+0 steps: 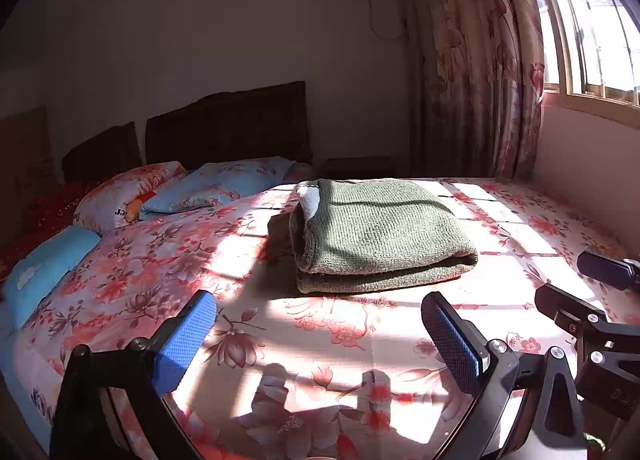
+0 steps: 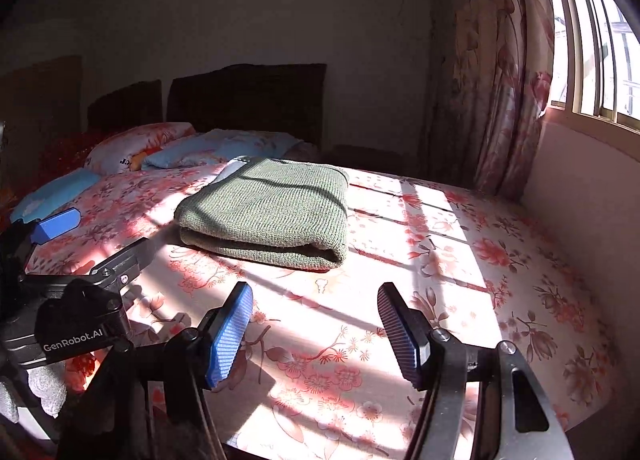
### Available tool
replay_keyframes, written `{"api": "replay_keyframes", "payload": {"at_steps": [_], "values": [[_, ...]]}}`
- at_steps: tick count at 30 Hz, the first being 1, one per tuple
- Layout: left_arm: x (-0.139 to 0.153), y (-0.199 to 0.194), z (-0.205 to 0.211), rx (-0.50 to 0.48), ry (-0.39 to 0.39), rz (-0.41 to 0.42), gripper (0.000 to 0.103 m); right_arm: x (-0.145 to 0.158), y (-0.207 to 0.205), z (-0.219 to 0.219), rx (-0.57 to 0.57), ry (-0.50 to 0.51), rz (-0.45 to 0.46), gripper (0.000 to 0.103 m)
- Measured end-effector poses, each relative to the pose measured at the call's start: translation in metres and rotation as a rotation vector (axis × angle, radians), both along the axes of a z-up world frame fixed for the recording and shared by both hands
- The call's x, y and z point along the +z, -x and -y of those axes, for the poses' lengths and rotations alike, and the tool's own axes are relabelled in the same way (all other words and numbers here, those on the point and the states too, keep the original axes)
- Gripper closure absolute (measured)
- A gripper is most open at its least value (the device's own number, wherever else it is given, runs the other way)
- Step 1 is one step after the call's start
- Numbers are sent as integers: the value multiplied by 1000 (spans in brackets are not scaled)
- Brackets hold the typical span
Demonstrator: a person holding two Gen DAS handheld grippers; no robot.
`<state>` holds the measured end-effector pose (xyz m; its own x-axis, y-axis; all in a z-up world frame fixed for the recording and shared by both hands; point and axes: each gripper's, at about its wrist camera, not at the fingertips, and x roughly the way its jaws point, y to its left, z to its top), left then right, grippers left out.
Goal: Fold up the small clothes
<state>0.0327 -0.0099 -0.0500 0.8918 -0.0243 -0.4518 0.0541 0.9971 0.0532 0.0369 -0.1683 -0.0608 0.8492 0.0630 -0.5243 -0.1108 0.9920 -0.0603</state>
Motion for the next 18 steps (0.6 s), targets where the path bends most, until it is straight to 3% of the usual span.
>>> {"api": "replay_keyframes", "payload": {"at_steps": [18], "values": [[1,3,0,-2,13,7,0,-6,-4,1,-3,-4,-25,37]]}}
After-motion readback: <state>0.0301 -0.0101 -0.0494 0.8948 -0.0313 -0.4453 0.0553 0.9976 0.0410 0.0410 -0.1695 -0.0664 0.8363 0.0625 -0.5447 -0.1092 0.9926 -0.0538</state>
